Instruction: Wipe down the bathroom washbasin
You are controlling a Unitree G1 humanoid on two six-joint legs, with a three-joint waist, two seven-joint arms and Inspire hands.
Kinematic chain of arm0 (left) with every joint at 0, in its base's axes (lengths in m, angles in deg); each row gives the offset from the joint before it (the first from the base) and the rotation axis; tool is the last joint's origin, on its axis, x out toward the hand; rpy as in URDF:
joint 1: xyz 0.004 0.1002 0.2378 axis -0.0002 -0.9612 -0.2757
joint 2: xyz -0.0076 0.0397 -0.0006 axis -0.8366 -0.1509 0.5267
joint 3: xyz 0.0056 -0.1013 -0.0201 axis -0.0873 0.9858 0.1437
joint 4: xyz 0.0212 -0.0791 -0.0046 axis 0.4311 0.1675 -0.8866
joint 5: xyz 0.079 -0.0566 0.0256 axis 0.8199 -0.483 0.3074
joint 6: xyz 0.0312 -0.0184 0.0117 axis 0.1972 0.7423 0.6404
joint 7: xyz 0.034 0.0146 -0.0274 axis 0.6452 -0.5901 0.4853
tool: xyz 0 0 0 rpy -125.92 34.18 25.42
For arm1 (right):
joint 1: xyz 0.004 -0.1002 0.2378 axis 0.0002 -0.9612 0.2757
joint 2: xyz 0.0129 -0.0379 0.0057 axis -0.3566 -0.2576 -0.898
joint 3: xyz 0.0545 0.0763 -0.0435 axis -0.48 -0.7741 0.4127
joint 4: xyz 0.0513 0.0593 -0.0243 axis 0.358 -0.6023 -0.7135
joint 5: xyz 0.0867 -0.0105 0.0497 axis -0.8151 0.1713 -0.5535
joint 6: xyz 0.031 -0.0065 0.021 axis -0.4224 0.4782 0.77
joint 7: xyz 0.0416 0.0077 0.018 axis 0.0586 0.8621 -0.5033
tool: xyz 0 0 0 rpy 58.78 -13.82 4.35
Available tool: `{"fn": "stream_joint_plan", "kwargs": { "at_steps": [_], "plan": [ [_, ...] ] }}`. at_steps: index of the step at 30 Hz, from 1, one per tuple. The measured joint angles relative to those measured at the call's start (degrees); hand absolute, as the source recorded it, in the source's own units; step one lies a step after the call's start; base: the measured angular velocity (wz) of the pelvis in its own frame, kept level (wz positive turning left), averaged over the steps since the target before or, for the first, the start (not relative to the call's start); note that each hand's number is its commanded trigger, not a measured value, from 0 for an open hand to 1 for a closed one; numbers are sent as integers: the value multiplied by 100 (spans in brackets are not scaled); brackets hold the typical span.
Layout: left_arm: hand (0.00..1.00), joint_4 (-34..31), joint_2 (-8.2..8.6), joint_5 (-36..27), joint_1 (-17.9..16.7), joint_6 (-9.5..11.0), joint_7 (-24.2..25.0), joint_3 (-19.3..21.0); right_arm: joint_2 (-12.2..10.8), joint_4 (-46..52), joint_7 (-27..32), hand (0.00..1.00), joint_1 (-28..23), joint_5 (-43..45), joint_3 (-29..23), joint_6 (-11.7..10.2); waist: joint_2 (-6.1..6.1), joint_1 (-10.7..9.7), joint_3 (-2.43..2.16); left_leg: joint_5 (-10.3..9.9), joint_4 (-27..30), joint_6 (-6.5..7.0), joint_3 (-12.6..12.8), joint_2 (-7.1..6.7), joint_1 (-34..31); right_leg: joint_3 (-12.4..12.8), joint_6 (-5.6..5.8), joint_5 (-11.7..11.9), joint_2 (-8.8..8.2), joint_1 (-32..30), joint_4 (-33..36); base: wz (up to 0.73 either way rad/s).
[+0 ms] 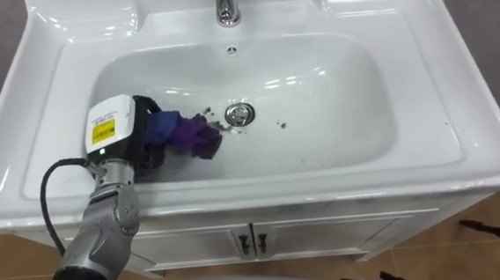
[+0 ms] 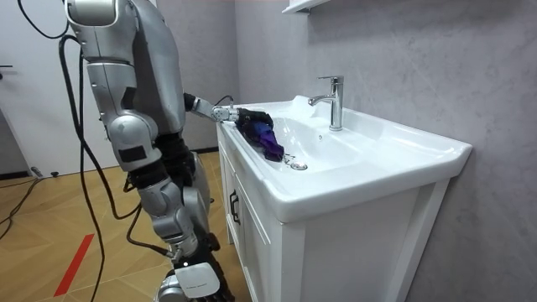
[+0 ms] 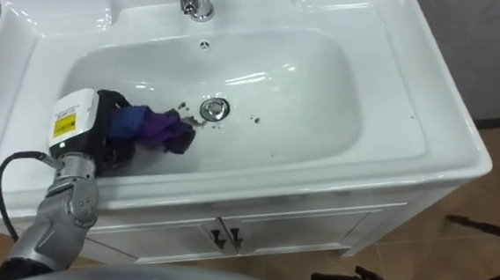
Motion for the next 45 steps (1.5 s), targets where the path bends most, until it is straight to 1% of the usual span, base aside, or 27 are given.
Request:
{"fn": "stream_joint_plan", "kwargs": {
  "at_steps": [3, 4, 7, 8, 9, 11, 14, 16, 17, 18, 19, 20, 21, 22, 24, 25, 27, 29, 32, 35, 37, 41, 44, 45],
  "plan": [
    [100, 0, 2, 287, 5, -108, 207, -1, -6, 29, 14, 0, -6, 7, -2, 1, 1, -17, 4, 0, -42, 0, 24, 0, -8, 2, 1, 6, -1, -5, -7, 0],
    [100, -1, 2, 380, 5, -147, 290, -8, -6, 30, 21, 0, -4, 7, -1, 1, 8, -19, 12, 0, -45, 0, 25, 0, -8, -1, 1, 6, -1, -4, -8, 0],
    [100, 2, 0, 350, 15, -202, 416, -26, 5, 107, 87, 0, 5, 27, 16, 3, 47, -74, 45, 1, -56, -2, 21, 0, -19, -14, 1, 6, -1, -3, -12, 0],
    [100, 26, -3, 291, 56, -221, 467, -62, 23, 135, 90, 0, -1, 26, 29, 3, 63, -77, 62, 1, -57, -2, 21, 0, -19, -13, 1, 6, -1, -11, -12, 0],
    [100, 62, -14, 241, 109, -232, 519, -90, 32, 135, 90, 0, -3, 26, 29, 4, 72, -71, 67, 1, -57, -2, 21, 0, -18, -14, 1, 6, -2, -16, -12, 0],
    [100, 236, -47, 96, 351, -259, 715, -120, 44, 146, 81, 0, 5, 27, 29, 29, 83, -56, 71, 8, -59, -9, 20, 1, -18, -7, 1, 6, 1, -17, -15, 0],
    [100, 319, -49, -38, 526, -350, 934, -113, 34, 181, 85, 0, 14, 25, 9, 107, 78, -98, 70, 8, -51, -9, 35, 1, -13, 6, 1, 6, -2, 2, -13, 0],
    [100, 353, -72, -97, 648, -409, 1184, -94, 9, 241, 114, 0, 5, 27, -5, 114, 71, -159, 73, 8, -40, -8, 51, 1, 4, 26, 1, 6, -3, 0, -11, -5],
    [100, 381, -84, -99, 731, -423, 1323, -87, 9, 261, 149, 0, -7, 65, -34, 113, 77, -158, 71, 8, -27, -8, 75, 1, 7, 76, 1, 6, -3, -3, -10, -8],
    [100, 380, -96, -98, 776, -440, 1410, -82, 9, 278, 156, 0, -12, 86, -56, 113, 94, -157, 64, 8, -23, -8, 89, 3, 6, 90, 1, 7, -3, -6, -10, -9],
    [100, 381, -147, -95, 874, -465, 1581, -84, 12, 288, 160, 0, -13, 179, -117, 114, 110, -166, 64, 8, -20, -7, 101, 3, 4, 94, 2, 7, -3, -14, -10, -6],
    [100, 382, -209, -93, 993, -511, 1730, -95, 10, 300, 190, 0, -32, 230, -155, 116, 159, -199, 54, 8, -14, -7, 106, 5, 0, 102, 2, 8, -2, -61, -3, -6],
    [100, 382, -229, -93, 1047, -538, 1777, -95, 12, 319, 213, 0, -27, 241, -155, 117, 168, -205, 58, 8, -16, -7, 118, 9, -7, 114, 2, 9, -2, -82, 7, -7],
    [100, 382, -244, -93, 1162, -613, 1834, -101, 18, 352, 249, 0, -27, 251, -155, 115, 192, -218, 89, 7, -17, -7, 148, 14, -6, 140, 2, 9, -2, -95, 24, -12],
    [100, 382, -264, -97, 1274, -672, 1936, -105, 22, 375, 288, 0, -8, 250, -176, 115, 241, -299, 108, 7, -24, -6, 176, 19, -10, 171, 2, 9, -3, -107, 61, -9],
    [100, 384, -279, -98, 1367, -714, 2047, -106, 25, 373, 307, 0, 11, 251, -212, 115, 274, -356, 126, 6, -25, -5, 190, 19, -15, 192, 2, 9, -2, -121, 61, -6],
    [100, 384, -279, -95, 1508, -728, 2214, -105, 26, 374, 317, 0, 16, 254, -312, 113, 321, -436, 119, 6, -25, -5, 195, 19, -41, 208, 2, 9, -2, -173, 61, -6],
    [100, 384, -278, -93, 1671, -728, 2454, -103, 25, 366, 318, 0, -2, 253, -453, 109, 362, -498, 95, 6, -19, -5, 241, 29, -35, 264, 2, 9, 6, -184, 60, -10],
    [100, 431, -286, -95, 1890, -718, 2662, -102, 27, 325, 317, 0, 26, 281, -554, 101, 382, -625, 94, 6, -28, -5, 259, 28, -22, 332, 1, 9, 6, -176, 61, -7],
    [100, 530, -292, -95, 2086, -727, 2873, -109, 26, 337, 316, 0, 31, 396, -578, 87, 395, -695, 94, 6, -35, -5, 276, 28, 5, 405, 1, 9, 6, -186, 60, -11],
    [100, 572, -293, -94, 2160, -729, 2969, -110, 30, 351, 321, 0, 50, 517, -615, 66, 403, -746, 99, 6, -44, -5, 282, 26, 31, 437, 1, 9, 6, -186, 60, -11],
    [100, 600, -293, -97, 2222, -736, 3188, -134, 57, 376, 349, 0, 67, 607, -654, 59, 456, -812, 130, 6, -52, -5, 395, 31, 48, 497, 1, 10, 5, -240, 67, -12],
    [100, 645, -293, -216, 2272, -736, 3247, -154, 59, 370, 422, 0, 101, 631, -685, 60, 468, -954, 128, 6, -48, -5, 397, 35, -22, 482, 1, 10, 6, -297, 80, 3],
    [100, 658, -293, -218, 2272, -739, 3263, -173, 60, 371, 438, 0, 97, 648, -688, 60, 468, -970, 128, 6, -48, -5, 397, 36, -18, 482, 1, 10, 5, -288, 83, 0]
  ]
}}
